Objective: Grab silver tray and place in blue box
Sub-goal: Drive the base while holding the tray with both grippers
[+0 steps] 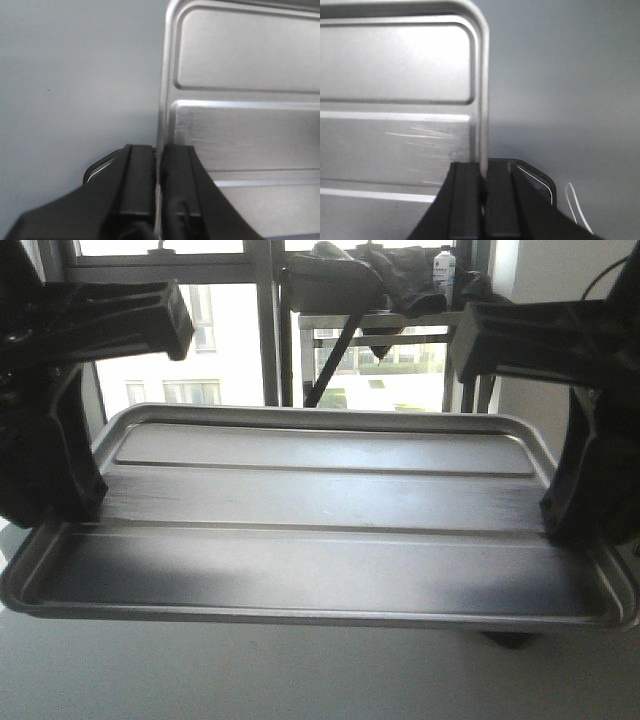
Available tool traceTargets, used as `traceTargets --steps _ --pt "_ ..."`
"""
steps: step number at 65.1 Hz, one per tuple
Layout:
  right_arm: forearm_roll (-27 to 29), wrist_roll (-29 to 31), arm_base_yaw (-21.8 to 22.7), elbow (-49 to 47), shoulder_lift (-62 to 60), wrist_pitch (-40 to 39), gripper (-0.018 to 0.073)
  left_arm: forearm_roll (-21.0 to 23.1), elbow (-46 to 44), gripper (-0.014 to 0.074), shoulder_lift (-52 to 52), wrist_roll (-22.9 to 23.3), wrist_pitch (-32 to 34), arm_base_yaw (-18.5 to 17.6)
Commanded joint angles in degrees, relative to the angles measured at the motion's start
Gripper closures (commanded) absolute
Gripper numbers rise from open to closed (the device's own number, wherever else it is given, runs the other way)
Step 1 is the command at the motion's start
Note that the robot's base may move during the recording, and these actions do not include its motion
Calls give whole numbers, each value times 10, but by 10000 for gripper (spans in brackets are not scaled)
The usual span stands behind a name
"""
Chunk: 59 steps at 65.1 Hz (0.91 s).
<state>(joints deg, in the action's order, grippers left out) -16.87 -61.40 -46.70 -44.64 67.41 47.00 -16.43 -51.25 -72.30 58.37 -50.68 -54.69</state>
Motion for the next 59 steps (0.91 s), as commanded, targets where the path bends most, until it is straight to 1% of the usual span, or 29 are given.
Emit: traceTargets --steps 1,59 --pt "-39 3 4 -11 -13 32 503 -37 -15 603 16 3 -29 -1" --pt "-39 3 4 -11 -13 31 503 -37 -15 603 16 3 -29 -1"
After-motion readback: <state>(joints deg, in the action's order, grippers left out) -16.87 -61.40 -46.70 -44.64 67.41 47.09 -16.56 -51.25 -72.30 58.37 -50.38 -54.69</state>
